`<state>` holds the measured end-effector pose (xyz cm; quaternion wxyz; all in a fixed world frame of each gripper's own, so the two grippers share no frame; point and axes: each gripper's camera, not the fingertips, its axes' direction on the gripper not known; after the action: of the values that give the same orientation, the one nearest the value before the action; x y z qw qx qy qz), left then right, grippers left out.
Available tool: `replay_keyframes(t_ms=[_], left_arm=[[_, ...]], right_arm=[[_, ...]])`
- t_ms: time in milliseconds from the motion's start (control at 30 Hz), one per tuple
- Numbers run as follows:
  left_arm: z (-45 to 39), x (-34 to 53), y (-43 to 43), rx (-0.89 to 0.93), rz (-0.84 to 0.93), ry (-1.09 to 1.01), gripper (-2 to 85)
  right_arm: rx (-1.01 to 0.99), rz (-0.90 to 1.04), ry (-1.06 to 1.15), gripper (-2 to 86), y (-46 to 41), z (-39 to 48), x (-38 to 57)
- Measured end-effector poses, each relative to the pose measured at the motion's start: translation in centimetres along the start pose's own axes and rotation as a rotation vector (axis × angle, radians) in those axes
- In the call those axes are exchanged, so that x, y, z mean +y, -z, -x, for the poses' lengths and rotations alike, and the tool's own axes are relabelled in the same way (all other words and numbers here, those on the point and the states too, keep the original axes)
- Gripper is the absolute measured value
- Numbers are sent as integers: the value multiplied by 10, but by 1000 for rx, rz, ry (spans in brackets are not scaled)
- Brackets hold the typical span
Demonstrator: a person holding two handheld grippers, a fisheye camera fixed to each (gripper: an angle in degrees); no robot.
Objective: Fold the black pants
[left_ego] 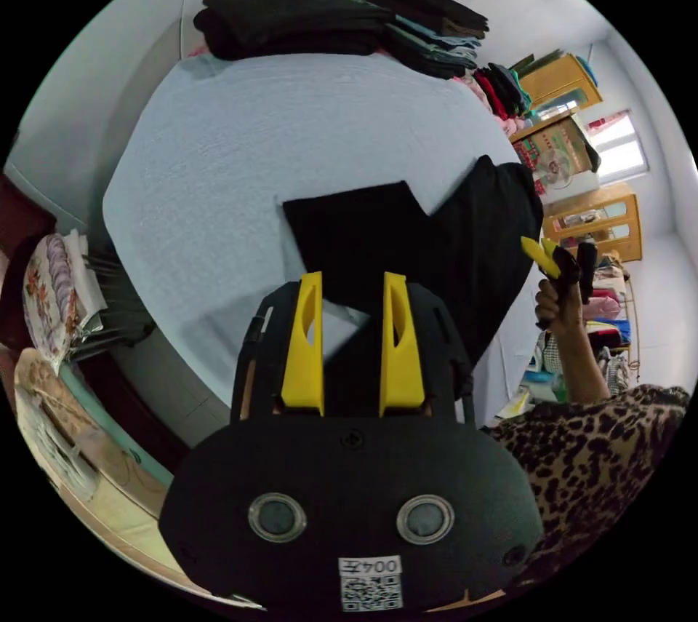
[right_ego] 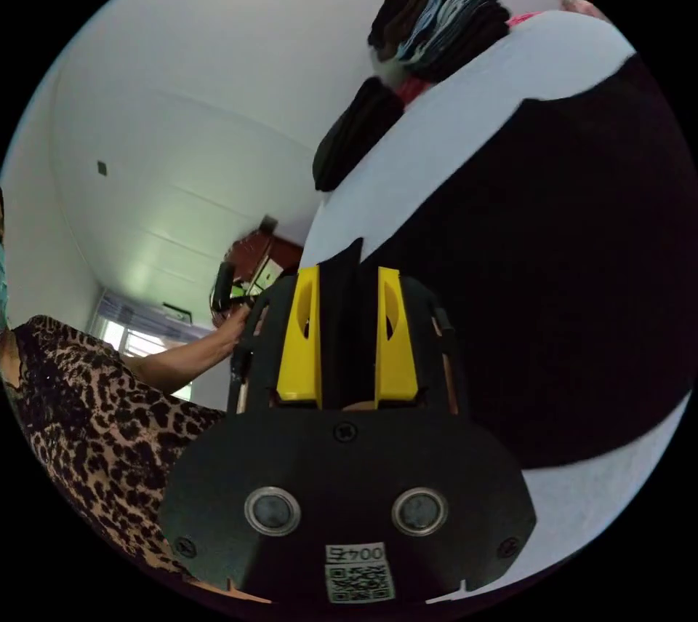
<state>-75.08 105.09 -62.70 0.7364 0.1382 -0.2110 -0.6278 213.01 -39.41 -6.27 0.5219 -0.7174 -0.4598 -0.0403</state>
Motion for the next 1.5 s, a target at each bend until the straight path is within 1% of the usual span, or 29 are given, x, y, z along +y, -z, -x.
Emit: replay_keyframes(t_ms=[67,133,233,300,333,367,433,500,567,600,667,733,833,967,1067,1167,1233,1400,1467,1500], left_arm=[[47,-18,-3,52,39,-6,127],[72,-27,-5,107,53,-34,126],[101,-34,-13,259,98,-58,115],[115,-35,-13,307,107,-75,96],[122,-36,-13,332,127,-87,74],[128,-35,-13,343,142,-111,45],[133,-33,-9,341,153,-165,35],[136,-29,4,357,120,-223,30],[135,-18,29,440,56,-338,26],[134,-14,36,467,45,-374,25],[131,4,62,572,30,-524,23],[127,21,78,602,39,-632,22],[120,54,95,550,88,-787,21],[115,99,91,395,183,-889,21],[110,121,79,291,230,-948,21],[102,135,70,226,269,-1012,22],[97,139,71,213,279,-1051,23],[88,138,92,291,239,-1164,22],[88,141,83,298,273,-1227,22],[89,143,78,286,291,-1244,23]], right_arm=[[31,93,15,132,-66,18,6],[55,149,17,135,-108,25,12],[186,246,-24,128,-165,25,26],[242,294,-66,94,-189,19,38],[259,300,-89,56,-200,16,47],[254,312,-101,31,-210,15,58],[216,342,-87,16,-224,19,77],[218,292,-61,7,-225,32,100],[193,179,1,2,-212,62,137],[189,154,16,1,-207,71,148],[188,58,73,-2,-189,107,202],[207,13,95,-3,-182,131,249],[251,-26,88,-3,-191,153,335],[259,-32,-23,-4,-238,137,443],[287,-84,-105,-4,-270,117,499],[333,-130,-154,-4,-288,112,535],[380,-150,-146,-4,-293,119,549],[565,-205,-82,-4,-304,149,578],[637,-193,-112,-4,-323,144,597],[642,-182,-140,-4,-329,140,602]])
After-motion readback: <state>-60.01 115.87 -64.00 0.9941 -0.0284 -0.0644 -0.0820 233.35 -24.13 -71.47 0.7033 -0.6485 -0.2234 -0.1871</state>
